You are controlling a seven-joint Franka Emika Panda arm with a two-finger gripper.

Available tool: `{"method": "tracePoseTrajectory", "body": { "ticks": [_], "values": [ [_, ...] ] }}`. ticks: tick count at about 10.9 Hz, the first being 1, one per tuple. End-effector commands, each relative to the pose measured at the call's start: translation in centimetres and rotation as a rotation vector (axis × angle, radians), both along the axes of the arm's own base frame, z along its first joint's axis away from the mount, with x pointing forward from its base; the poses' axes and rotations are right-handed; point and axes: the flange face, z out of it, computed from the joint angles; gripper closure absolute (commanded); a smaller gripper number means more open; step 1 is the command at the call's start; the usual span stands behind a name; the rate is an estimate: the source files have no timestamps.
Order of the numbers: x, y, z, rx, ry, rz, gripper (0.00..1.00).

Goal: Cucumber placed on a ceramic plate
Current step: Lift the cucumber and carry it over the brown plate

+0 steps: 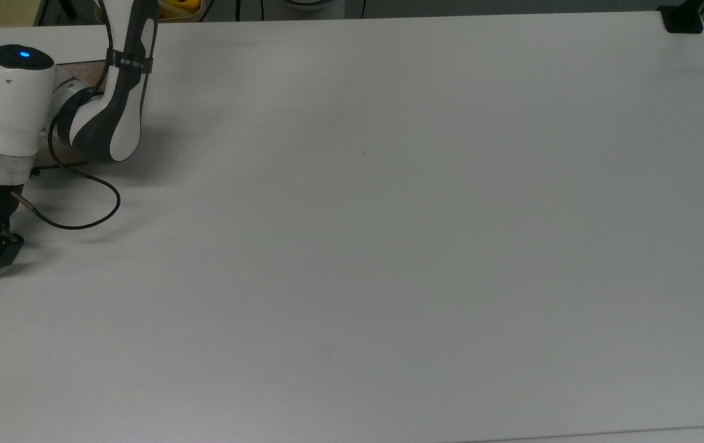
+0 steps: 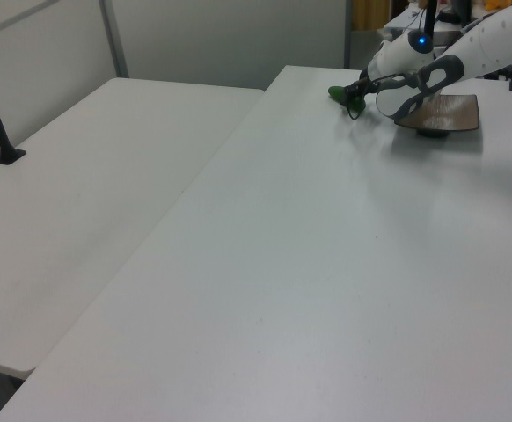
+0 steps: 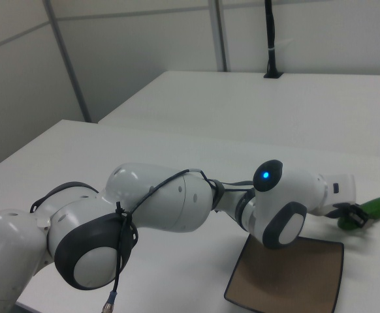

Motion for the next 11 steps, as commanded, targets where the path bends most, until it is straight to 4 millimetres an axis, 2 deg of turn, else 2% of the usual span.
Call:
{"method": "tracePoseTrajectory", "body": {
  "ticks": [1, 2, 8, 9, 11],
  "values": [
    [0.2, 0.1, 0.0, 0.003, -0.025, -0.004, 0.89],
    [0.2, 0.1, 0.5, 0.001, -0.028, -0.004, 0.89],
    [-1.1, 0.9, 11.2, 0.020, -0.047, -0.020, 0.89],
    [-1.3, 1.4, 13.5, 0.040, -0.017, -0.020, 0.89],
    [-1.3, 4.3, 17.3, 0.081, 0.000, 0.001, 0.89]
  ]
}}
